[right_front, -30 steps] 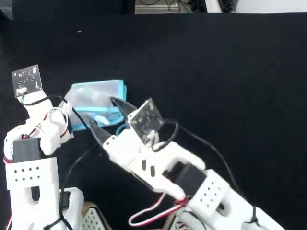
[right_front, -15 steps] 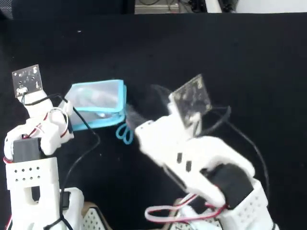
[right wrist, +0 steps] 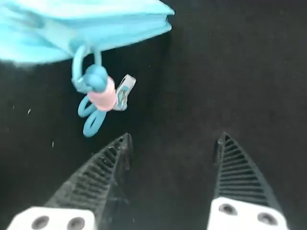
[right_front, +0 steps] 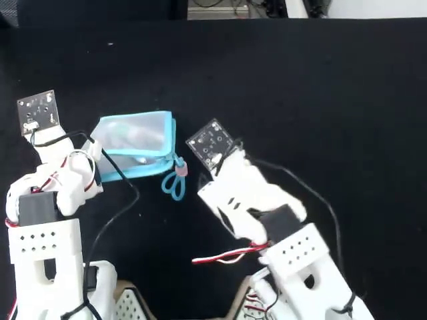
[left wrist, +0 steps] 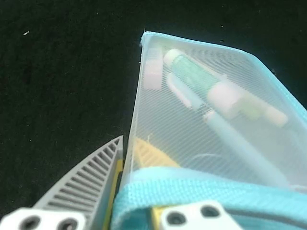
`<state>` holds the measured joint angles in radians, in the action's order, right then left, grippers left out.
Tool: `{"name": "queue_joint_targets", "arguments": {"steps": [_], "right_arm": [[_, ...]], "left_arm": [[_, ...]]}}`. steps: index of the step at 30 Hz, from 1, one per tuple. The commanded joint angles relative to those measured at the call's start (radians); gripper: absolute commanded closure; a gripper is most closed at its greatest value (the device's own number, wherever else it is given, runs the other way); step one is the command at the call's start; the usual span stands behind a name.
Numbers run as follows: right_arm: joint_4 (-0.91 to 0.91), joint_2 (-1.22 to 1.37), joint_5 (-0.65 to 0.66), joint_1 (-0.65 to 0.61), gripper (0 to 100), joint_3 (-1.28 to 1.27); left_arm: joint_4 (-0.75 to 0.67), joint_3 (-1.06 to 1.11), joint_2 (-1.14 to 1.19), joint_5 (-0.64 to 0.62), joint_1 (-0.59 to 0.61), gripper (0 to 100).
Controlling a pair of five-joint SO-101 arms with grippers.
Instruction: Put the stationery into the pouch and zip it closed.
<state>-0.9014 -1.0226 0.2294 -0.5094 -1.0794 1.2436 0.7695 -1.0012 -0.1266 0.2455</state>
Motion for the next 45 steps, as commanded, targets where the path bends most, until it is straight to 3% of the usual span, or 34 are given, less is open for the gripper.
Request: {"name": "queue_joint_targets", "arguments": {"steps": [1, 5, 16, 22, 24, 31, 37, 45], "right_arm": [[0.158, 0.012, -0.029, -0.077, 73.0, -0.045], [0.302, 0.007, -0.028, -0.166, 73.0, -0.12], [0.39, 0.005, -0.029, -0.164, 73.6, -0.107], [0.514, 0.005, -0.02, -0.166, 93.2, -0.111], [0.532, 0.005, -0.02, -0.166, 95.5, -0.107], [0.516, -0.102, -0.017, -0.164, 96.1, -0.16], [0.506, -0.291, 0.15, -0.152, 98.8, -0.3], [0.374, -0.449, 0.164, -0.1, 98.6, -0.32]], "left_arm": [[0.002, -0.022, -0.006, 0.0, -0.007, 97], [0.002, -0.022, -0.006, 0.0, -0.007, 97], [0.002, -0.022, -0.006, 0.0, -0.007, 97], [0.002, -0.022, -0.006, 0.0, -0.007, 97], [0.002, -0.022, -0.006, 0.0, -0.007, 97], [0.003, -0.022, -0.006, 0.0, -0.007, 97], [0.003, -0.022, -0.006, 0.0, -0.007, 97], [0.003, -0.022, -0.006, 0.0, -0.007, 97]]}}
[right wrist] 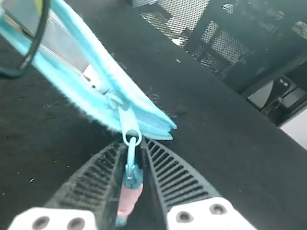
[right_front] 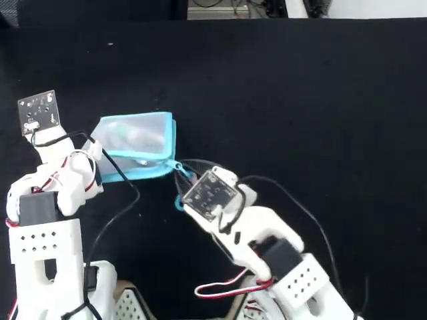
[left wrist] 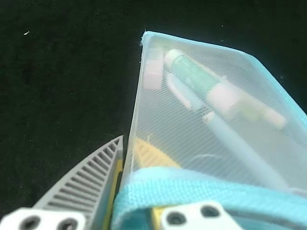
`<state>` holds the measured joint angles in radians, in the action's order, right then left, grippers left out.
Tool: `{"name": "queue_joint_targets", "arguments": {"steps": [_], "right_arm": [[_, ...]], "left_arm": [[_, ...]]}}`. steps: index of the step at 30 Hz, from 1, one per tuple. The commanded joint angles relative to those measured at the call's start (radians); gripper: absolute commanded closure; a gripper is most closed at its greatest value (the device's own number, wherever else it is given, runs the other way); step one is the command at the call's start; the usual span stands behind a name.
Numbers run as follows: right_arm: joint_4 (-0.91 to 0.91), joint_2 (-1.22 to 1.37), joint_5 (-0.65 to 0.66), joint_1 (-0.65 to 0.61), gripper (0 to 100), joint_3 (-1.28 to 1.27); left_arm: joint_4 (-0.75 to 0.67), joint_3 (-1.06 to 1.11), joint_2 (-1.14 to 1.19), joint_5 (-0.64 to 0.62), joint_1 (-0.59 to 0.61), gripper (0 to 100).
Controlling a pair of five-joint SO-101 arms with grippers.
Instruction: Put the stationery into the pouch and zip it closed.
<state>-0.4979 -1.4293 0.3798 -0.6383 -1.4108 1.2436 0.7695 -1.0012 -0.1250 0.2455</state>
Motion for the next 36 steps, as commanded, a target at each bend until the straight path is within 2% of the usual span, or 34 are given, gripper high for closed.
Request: {"name": "queue_joint_targets", "arguments": {"steps": [1, 6, 14, 26, 28, 31, 36], "right_arm": [[-0.037, -0.047, 0.012, 0.028, 98.1, 0.012], [-0.083, -0.048, 0.011, 0.025, 87.6, 0.018], [-0.084, -0.048, 0.018, 0.025, 91.7, 0.01], [-0.038, -0.045, 0.012, -0.011, 90.4, 0.012], [-0.035, -0.036, 0.017, -0.009, 87.1, 0.019], [-0.06, 0.045, 0.017, 0.011, 79.5, 0.062], [-0.072, 0.283, 0.046, 0.014, 80.5, 0.206]], "left_arm": [[0.003, -0.022, -0.006, -0.002, -0.007, 97], [0.003, -0.022, -0.006, -0.002, -0.007, 97], [0.003, -0.022, -0.006, -0.002, -0.007, 97], [0.003, -0.024, -0.006, -0.002, -0.007, 97], [0.003, -0.024, -0.006, -0.002, -0.007, 97], [0.003, -0.024, -0.006, -0.002, -0.007, 97], [0.003, -0.024, -0.006, -0.002, -0.007, 97]]}}
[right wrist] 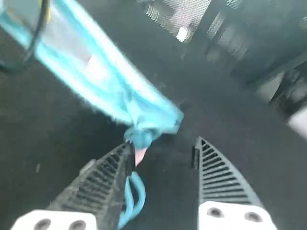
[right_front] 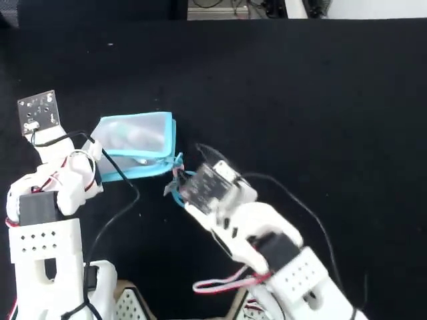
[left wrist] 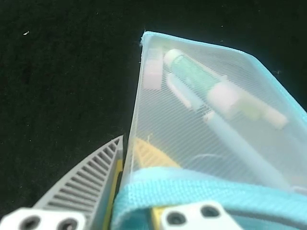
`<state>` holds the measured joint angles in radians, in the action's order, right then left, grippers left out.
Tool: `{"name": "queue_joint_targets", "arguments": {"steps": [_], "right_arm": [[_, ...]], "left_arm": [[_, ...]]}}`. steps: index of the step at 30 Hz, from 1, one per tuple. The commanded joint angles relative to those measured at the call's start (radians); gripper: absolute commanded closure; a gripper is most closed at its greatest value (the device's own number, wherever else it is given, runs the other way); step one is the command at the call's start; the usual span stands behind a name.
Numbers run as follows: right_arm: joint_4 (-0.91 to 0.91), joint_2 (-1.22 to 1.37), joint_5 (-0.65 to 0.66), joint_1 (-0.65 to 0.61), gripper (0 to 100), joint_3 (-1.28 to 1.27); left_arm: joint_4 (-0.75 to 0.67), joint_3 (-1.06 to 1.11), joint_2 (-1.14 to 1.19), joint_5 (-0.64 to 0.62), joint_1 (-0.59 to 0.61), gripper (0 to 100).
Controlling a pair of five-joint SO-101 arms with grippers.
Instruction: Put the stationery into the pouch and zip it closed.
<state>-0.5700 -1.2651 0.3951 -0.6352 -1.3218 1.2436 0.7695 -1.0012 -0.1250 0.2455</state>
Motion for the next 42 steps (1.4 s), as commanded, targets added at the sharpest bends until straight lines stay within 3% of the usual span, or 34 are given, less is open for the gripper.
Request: {"name": "queue_joint_targets", "arguments": {"steps": [1, 12, 20, 26, 37, 42], "right_arm": [[-0.003, 0.16, 0.043, 0.009, 81.0, 0.15], [-0.005, 0.229, 0.123, 0.003, 82.2, 0.186], [-0.006, 0.231, 0.183, -0.086, 82.8, 0.231], [-0.021, 0.229, 0.184, -0.081, 98.9, 0.226], [-0.176, 0.229, 0.186, -0.081, 83.1, 0.232], [-0.169, 0.229, 0.186, -0.081, 84.7, 0.239]], "left_arm": [[0.003, -0.024, -0.006, -0.002, -0.007, 97], [0.003, -0.022, -0.006, -0.002, -0.007, 97], [0.003, -0.022, -0.006, -0.002, -0.007, 97], [0.003, -0.022, -0.006, -0.002, -0.007, 97], [0.006, -0.022, -0.006, -0.002, -0.007, 97], [0.006, -0.022, -0.006, -0.002, -0.007, 97]]}}
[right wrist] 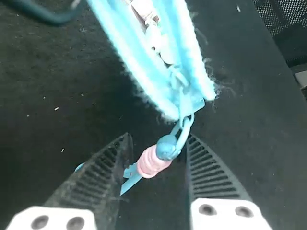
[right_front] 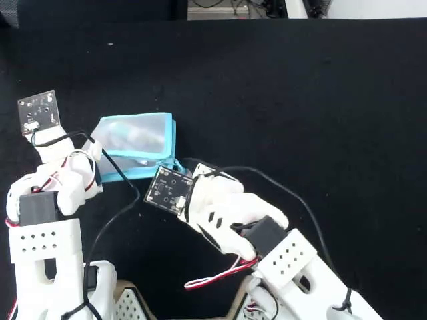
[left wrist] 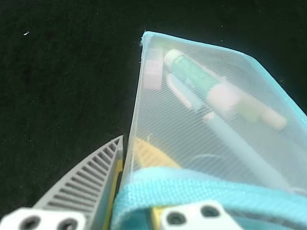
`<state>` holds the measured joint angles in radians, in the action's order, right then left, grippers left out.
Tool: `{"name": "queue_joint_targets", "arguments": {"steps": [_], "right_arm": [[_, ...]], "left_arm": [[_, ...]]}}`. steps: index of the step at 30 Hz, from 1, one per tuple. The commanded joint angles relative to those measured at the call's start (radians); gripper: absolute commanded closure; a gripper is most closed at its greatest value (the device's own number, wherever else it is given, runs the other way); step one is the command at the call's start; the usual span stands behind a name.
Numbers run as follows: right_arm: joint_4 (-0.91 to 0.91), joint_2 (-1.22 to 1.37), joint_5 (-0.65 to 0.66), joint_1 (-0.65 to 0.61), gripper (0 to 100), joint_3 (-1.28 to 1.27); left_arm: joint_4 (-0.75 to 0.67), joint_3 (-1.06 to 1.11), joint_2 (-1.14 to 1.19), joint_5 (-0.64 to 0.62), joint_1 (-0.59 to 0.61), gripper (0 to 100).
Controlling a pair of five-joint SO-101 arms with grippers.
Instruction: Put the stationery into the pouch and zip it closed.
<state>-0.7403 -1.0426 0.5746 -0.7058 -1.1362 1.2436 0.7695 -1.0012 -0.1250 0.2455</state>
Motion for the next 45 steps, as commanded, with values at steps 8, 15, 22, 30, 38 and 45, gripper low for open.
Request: {"name": "queue_joint_targets", "arguments": {"steps": [8, 15, 22, 30, 38, 45], "right_arm": [[-0.006, 0.005, 0.003, 0.057, 86.8, 0.166], [-0.002, 0.007, 0.008, 0.064, 88.7, 0.111], [-0.006, 0.007, 0.008, 0.066, 88.8, 0.101], [-0.008, 0.007, 0.008, 0.069, 88.9, 0.088], [-0.003, 0.007, 0.008, 0.071, 88.9, 0.059], [-0.006, 0.007, 0.008, 0.097, 88.9, 0.087]], "left_arm": [[0.006, -0.022, -0.006, -0.002, -0.007, 97], [0.006, -0.024, -0.006, -0.002, -0.007, 97], [0.008, -0.024, -0.006, -0.002, -0.007, 97], [0.008, -0.024, -0.006, -0.002, -0.007, 97], [0.009, -0.025, -0.006, -0.002, -0.007, 97], [0.009, -0.025, -0.006, -0.002, -0.007, 97]]}}
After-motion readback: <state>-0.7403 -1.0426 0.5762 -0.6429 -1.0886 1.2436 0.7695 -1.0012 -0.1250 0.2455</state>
